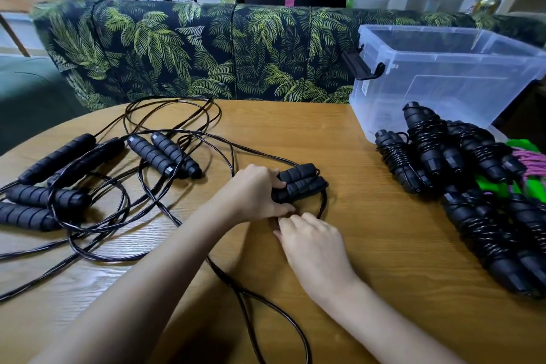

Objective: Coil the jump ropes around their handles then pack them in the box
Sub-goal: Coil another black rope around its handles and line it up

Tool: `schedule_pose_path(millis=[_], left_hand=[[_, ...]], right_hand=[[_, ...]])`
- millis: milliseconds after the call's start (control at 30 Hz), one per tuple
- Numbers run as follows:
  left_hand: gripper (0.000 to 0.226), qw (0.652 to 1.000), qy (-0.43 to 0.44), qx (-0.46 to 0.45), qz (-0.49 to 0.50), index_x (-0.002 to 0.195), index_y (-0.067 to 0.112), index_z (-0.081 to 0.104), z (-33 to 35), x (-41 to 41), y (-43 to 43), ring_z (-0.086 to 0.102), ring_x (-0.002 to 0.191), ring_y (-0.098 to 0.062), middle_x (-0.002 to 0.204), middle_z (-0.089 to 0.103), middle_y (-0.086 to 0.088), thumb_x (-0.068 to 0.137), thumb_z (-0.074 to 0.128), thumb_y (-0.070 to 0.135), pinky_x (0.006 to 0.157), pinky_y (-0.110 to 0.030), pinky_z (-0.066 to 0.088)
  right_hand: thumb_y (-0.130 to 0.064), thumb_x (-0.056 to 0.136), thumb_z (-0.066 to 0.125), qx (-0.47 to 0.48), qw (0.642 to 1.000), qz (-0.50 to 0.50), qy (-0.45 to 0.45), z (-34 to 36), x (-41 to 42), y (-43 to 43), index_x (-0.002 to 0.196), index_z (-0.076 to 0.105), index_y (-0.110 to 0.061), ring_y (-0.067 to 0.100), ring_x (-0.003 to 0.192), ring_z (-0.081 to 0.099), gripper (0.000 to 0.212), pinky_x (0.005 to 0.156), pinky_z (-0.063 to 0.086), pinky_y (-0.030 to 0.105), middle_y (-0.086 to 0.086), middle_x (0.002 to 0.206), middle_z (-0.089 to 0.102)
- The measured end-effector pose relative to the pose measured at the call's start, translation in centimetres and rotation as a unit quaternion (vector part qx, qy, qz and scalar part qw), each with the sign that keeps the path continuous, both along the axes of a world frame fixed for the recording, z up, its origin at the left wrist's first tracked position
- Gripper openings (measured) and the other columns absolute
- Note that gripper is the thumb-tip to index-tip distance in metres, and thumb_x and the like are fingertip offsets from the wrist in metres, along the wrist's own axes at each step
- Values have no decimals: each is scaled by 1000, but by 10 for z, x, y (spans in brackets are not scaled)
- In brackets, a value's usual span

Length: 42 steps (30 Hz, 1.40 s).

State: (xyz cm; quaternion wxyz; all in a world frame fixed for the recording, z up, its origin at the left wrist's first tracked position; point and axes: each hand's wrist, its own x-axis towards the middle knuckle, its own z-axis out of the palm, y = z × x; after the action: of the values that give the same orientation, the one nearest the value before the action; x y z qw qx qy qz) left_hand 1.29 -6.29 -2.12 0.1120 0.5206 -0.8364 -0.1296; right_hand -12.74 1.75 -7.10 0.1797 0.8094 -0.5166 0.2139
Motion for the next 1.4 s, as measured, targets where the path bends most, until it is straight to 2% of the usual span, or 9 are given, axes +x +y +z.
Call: schedule_pose_path(millis=[167, 367, 500, 567, 667, 967, 1167, 1300, 1400], left_hand=[[42, 997, 70, -17, 23, 116, 14, 73, -8, 2, -4, 60, 122, -17, 133, 62, -9, 76, 78, 23, 103, -34, 48], [34, 987, 146, -44, 51, 105, 15, 77, -19, 2, 2, 68, 106, -13, 116, 72, -4, 72, 83, 21, 94, -23, 50], [38, 986, 150, -51, 55, 108, 20, 67, -21, 3, 4, 68, 90, -15, 96, 71, 7, 73, 82, 24, 75, -22, 49], [51, 987, 144, -52, 50, 121, 20, 59, -22, 3, 4, 66, 98, -14, 109, 69, 8, 75, 80, 25, 77, -20, 46], [62, 991, 119, -55, 36, 135, 21, 55, -25, 4, 3, 63, 111, -14, 125, 66, 5, 78, 78, 29, 85, -13, 40], [61, 995, 71, -75, -4, 138, 21, 45, -37, 6, 2, 49, 109, -23, 125, 58, 1, 86, 70, 37, 94, -35, 44], [60, 985, 143, -95, -15, 135, 15, 52, -18, 25, 14, 49, 106, -19, 112, 52, 14, 82, 76, 28, 92, -33, 45], [66, 972, 125, -150, -134, 138, 17, 48, 17, 32, 44, 41, 100, -4, 109, 39, 35, 81, 68, 44, 92, 2, 28], [85, 957, 4, -241, -162, 139, -3, 47, 35, 15, 67, 42, 91, -10, 105, 55, 5, 74, 74, 44, 86, -1, 27]], right_hand=[[-44, 88, 63, 63, 995, 75, -1, 13, -53, -15, 77, 66, -24, 8, 70, 58, 23, 52, 48, 21, -14, 71, 60], [-54, 99, 35, 127, 985, 118, -18, 16, -103, -39, 79, 47, -30, -3, 85, 44, 34, 120, 16, 25, -18, 81, 47], [-63, 95, 36, 110, 987, 113, -30, 17, -110, -42, 67, 49, -27, 1, 73, 47, 48, 114, 29, 23, -17, 66, 48], [-71, 91, 34, 115, 988, 97, -38, 19, -111, -40, 60, 49, -27, 8, 67, 51, 56, 88, 47, 22, -15, 59, 46], [-80, 85, 32, 119, 989, 54, -61, 20, -118, -37, 55, 36, -32, 10, 60, 46, 57, 61, 29, 8, -16, 52, 33], [-73, 75, 36, 247, 961, 9, -121, 21, -136, -35, 76, 59, -38, -1, 88, 47, 42, 70, 33, 16, -16, 79, 57], [-51, 92, 50, 313, 939, 24, -139, 28, -140, -43, 71, 55, -36, -6, 117, 37, 26, 104, 20, 10, -11, 90, 65], [-62, 82, 55, 348, 909, 17, -229, 51, -129, -69, 56, 60, -30, 5, 67, 51, 41, 69, 38, 33, -9, 61, 58], [-67, 81, 58, 345, 906, -1, -245, 84, -103, -92, 55, 63, -27, 18, 56, 47, 48, 64, 36, 33, 3, 56, 53]])
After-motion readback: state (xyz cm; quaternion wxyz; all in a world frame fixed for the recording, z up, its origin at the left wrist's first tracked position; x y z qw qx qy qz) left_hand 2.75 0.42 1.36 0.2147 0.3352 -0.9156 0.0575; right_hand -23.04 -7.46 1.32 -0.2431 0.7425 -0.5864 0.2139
